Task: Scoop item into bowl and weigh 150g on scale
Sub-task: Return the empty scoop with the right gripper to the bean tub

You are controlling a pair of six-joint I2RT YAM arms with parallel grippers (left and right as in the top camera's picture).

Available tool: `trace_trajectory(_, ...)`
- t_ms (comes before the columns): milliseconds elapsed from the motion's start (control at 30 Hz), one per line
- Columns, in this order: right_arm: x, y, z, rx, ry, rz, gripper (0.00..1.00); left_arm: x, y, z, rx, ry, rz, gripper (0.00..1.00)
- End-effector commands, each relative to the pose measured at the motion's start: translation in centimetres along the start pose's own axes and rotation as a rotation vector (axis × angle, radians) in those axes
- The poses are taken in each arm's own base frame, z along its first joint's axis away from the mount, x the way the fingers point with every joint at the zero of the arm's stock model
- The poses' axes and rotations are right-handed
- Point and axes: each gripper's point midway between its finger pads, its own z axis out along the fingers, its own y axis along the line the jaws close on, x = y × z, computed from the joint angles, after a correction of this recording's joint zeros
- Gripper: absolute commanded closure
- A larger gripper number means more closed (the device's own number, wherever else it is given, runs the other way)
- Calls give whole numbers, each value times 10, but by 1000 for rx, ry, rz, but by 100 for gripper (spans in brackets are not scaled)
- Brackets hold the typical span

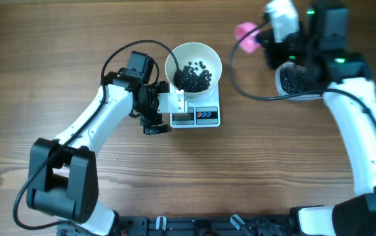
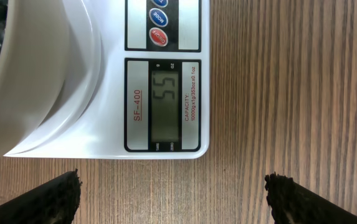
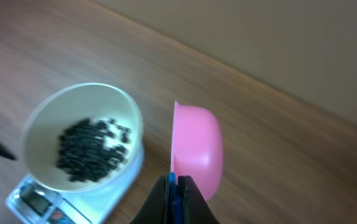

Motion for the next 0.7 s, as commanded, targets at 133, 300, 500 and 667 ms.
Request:
trace_trajectory(133,72,-89,-61,200,169,206,96,1,-5,5,23,-13,8,0)
trace_trajectory(300,112,-121,-72,318,268,307,96,1,-5,5,23,-13,8,0)
trace_trajectory(500,155,-128,-48,313,386,352,96,1,-5,5,23,-13,8,0)
trace_trajectory(667,187,-138,-27,317,482,381,96,1,-5,5,23,-13,8,0)
